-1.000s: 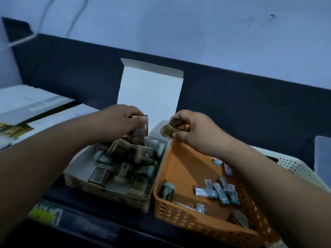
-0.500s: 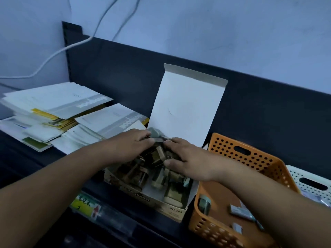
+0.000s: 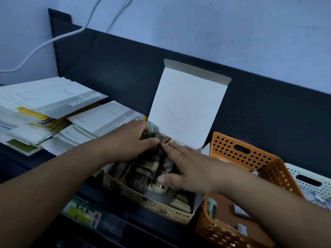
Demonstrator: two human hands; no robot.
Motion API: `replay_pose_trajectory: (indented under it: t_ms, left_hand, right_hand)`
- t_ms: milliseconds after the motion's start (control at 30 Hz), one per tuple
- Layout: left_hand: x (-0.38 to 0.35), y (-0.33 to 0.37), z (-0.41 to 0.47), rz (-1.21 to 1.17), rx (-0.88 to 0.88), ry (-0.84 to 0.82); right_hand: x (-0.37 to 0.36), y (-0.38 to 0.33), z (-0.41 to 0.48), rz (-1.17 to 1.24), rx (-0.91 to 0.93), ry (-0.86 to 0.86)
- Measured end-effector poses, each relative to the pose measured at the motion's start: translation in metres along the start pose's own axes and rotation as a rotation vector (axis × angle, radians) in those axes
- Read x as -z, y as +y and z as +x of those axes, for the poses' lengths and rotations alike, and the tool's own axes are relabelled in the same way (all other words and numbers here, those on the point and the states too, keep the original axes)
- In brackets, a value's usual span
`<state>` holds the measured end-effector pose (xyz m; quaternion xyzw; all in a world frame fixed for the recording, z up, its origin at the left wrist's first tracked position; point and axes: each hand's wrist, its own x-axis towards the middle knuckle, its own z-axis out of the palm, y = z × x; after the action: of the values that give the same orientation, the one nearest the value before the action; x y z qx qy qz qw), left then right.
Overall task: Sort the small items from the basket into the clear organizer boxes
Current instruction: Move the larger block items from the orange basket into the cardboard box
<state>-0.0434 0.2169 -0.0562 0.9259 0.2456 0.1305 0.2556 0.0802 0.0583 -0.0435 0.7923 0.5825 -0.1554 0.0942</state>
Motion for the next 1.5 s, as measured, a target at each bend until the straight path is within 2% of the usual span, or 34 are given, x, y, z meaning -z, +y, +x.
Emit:
replay_pose_trajectory:
  t_ms: [100, 167, 267, 400, 467, 533, 600, 700, 833, 1000, 1133, 1233, 1367, 1500]
  left_hand:
    - [-0.003, -0.004, 0.019, 0.009, 0.038, -0.052]
    - [-0.009, -0.005, 0.027, 0.105, 0.059, -0.126]
    - [-0.019, -0.003, 0.031, 0.199, 0.023, -0.238]
    - [-0.010, 0.003, 0.021, 0.046, -0.086, -0.379]
    - [-0.001, 0.002, 0.016, 0.043, -0.092, -0.470]
    - [0.005, 0.000, 0.014, -0.019, -0.061, -0.508]
    - [0.006, 0.002, 0.012, -0.040, -0.041, -0.457]
    - [-0.005, 0.004, 0.010, 0.210, -0.056, -0.342]
    - [-0.019, 0.003, 0.002, 0.420, -0.035, -0.444]
    - [-0.002, 0.017, 0.001, 0.296, -0.041, -0.482]
    - [-0.011, 0.016, 0.004, 0.410, -0.028, -0.433]
    - [-0.015, 0.022, 0.007, 0.385, -0.020, -0.387]
    - [-0.018, 0.043, 0.006, 0.272, -0.117, -0.282]
    - [-0.028, 0.070, 0.004, 0.204, -0.209, -0.282]
  right_hand:
    - [0.003, 0.007, -0.001, -0.016, -0.056, 0.015]
    - [0.001, 0.010, -0.001, -0.049, -0.142, -0.005]
    - [-0.005, 0.005, -0.004, -0.147, -0.169, -0.051]
    - [0.000, 0.001, -0.016, -0.073, -0.143, -0.052]
    - [0.004, 0.007, -0.018, -0.013, -0.145, -0.031]
    - [0.003, 0.014, -0.013, -0.057, -0.182, -0.016]
    - [0.001, 0.020, -0.003, -0.122, -0.245, -0.026]
    - [0.004, 0.023, 0.005, -0.105, -0.285, -0.007]
    - [0.006, 0.011, -0.001, -0.020, -0.145, 0.051]
    - [0.001, 0.006, -0.003, -0.009, -0.046, -0.003]
    - [-0.001, 0.012, -0.007, -0.002, -0.071, -0.004]
    - [-0.002, 0.018, -0.009, -0.001, -0.097, 0.056]
    - [0.006, 0.035, -0.027, 0.194, -0.077, 0.198]
    - [0.007, 0.061, -0.064, 0.210, -0.114, 0.264]
